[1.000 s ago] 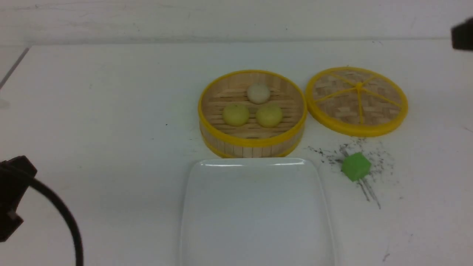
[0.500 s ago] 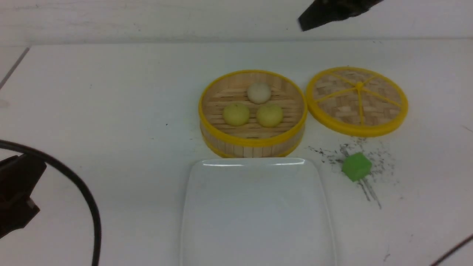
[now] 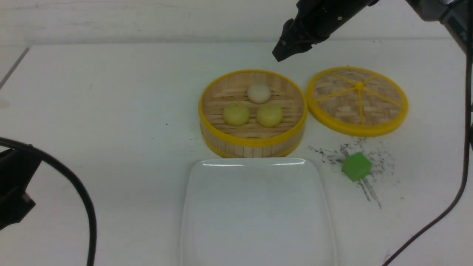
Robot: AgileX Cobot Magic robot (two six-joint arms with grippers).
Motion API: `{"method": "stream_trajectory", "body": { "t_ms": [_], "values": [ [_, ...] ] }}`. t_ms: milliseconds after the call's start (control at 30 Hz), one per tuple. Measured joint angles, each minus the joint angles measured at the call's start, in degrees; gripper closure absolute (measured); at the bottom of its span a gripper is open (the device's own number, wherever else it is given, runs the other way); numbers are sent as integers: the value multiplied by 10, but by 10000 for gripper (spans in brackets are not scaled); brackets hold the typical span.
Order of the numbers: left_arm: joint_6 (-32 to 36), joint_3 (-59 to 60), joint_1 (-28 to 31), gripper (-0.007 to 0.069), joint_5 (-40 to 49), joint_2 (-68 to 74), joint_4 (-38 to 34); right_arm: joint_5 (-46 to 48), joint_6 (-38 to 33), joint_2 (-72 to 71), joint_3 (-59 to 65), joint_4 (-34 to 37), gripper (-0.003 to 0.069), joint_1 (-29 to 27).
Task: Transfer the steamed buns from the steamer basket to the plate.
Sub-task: Use the right arm to grab the steamed stuffed bun that is closest to it
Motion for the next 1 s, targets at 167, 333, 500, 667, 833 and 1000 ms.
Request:
{"method": "stream_trajectory", "body": {
  "t_ms": [167,333,500,667,833,1000],
  "values": [
    [0,0,0,389,-2,0,3,0,0,-2,17,-14,419,0],
    [0,0,0,388,-3,0,10,0,-3,-3,59,-16,419,0],
    [0,0,0,385,-3,0,12,-1,-32,-3,100,-12,384,0],
    [0,0,0,385,-3,0,12,-3,-44,12,104,-7,317,3],
    [0,0,0,385,-2,0,12,-6,-47,23,107,-8,272,12],
    [0,0,0,385,0,0,12,-7,-68,28,107,-12,268,24]
  ]
}}
